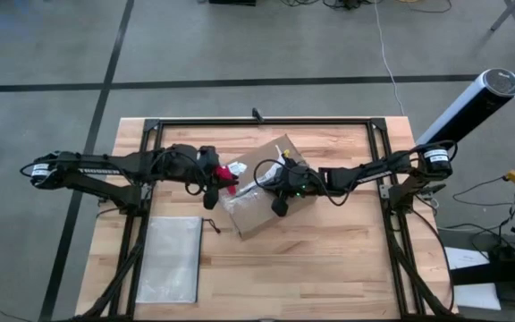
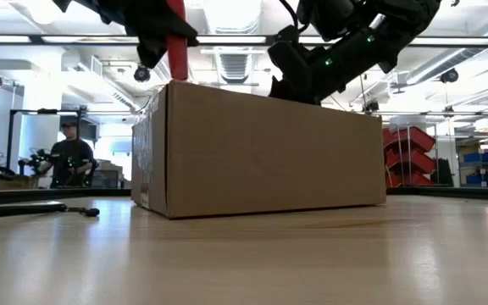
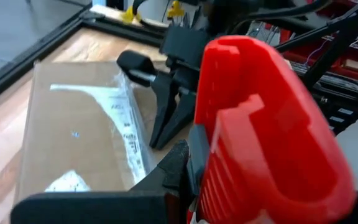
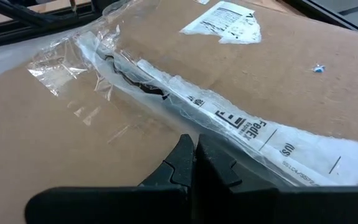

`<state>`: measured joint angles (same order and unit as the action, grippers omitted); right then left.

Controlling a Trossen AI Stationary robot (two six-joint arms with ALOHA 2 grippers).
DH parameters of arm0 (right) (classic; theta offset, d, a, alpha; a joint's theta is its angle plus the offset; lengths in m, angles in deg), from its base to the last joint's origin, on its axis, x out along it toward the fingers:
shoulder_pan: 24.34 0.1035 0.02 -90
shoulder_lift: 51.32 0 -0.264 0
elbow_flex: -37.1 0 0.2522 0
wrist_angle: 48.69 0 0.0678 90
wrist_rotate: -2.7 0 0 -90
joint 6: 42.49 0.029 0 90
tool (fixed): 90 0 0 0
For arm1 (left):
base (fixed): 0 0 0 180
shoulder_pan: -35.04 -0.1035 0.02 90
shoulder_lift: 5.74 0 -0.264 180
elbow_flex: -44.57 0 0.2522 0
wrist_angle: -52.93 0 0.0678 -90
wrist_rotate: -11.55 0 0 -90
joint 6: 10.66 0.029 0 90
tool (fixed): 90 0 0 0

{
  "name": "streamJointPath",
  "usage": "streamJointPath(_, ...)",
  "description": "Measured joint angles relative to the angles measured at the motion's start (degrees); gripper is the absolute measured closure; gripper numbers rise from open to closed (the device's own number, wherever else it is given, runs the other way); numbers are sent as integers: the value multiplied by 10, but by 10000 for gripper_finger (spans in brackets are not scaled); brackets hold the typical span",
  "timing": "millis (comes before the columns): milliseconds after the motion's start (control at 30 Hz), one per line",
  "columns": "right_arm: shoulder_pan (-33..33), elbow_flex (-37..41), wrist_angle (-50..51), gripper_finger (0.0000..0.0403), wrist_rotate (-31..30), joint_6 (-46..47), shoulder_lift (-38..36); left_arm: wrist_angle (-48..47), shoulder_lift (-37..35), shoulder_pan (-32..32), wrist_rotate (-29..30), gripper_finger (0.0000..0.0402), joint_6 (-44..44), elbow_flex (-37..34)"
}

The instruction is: Unpack boxes

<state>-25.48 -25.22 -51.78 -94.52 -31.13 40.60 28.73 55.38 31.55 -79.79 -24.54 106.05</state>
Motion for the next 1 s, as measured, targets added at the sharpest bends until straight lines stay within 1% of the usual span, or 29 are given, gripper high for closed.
streamJointPath(433,0,1,-50,403,47,-49,-43,44,-19,9,2,369,59,2)
streamJointPath(600,0,1,-62,403,48,-65,-78,35,-52,11,-9,369,64,2)
streamJointPath(800,0,0,-66,403,48,-84,-118,-6,-97,11,-11,369,64,2)
streamJointPath(1000,0,0,-70,403,48,-91,-129,-15,-105,12,-12,369,67,2)
